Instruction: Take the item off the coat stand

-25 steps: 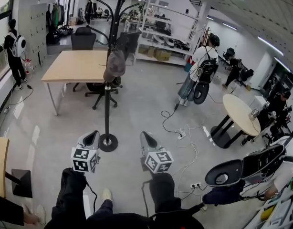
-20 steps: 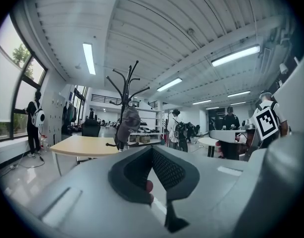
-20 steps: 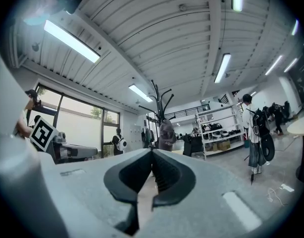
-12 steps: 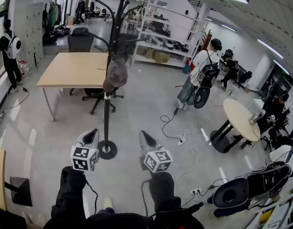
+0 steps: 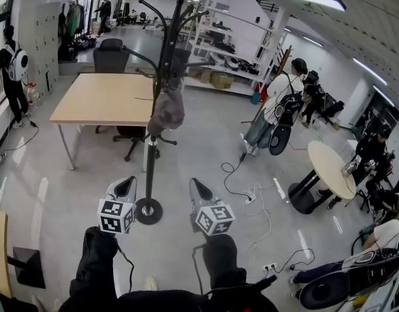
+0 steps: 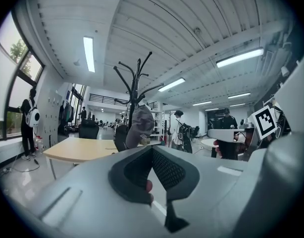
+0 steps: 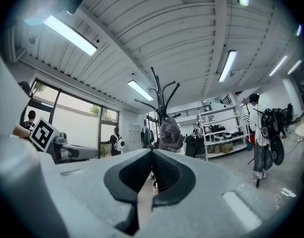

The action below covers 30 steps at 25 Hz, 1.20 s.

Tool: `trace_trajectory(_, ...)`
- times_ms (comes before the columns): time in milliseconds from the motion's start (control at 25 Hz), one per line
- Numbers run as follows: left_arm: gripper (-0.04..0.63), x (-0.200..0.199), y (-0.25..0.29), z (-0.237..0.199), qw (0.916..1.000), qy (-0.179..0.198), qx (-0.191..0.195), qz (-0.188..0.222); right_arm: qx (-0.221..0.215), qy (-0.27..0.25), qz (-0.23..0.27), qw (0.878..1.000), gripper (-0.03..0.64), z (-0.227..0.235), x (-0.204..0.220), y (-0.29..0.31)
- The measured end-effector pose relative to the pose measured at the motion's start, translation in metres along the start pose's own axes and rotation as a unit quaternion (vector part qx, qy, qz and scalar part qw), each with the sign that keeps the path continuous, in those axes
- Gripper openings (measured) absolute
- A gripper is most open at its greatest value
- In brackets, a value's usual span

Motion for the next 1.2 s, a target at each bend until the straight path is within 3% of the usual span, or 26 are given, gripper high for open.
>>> trace_trajectory(440, 0.002, -0.006, 0.018, -0.035, 0.9999, 0.002, 0.005, 0.009, 0.003, -0.003, 0.003, 1.000, 0.002, -0.009, 0.002, 0.037)
trace_trajectory(1200, 0.002, -0.017, 0.081, -0.070, 0.9999, 0.015, -0.004, 0.004, -0.004, 0.013, 0.005, 1.000, 0.002, 0.025, 0.006, 0.106)
Point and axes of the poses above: the fingertips, and each gripper's own axes: y forward along the fingers, z to its right, x out of its underside, the point moved 5 cm from there along -y, backward along the fingers, and after that the axes turned 7 degrees about x, right-handed, at the moved point
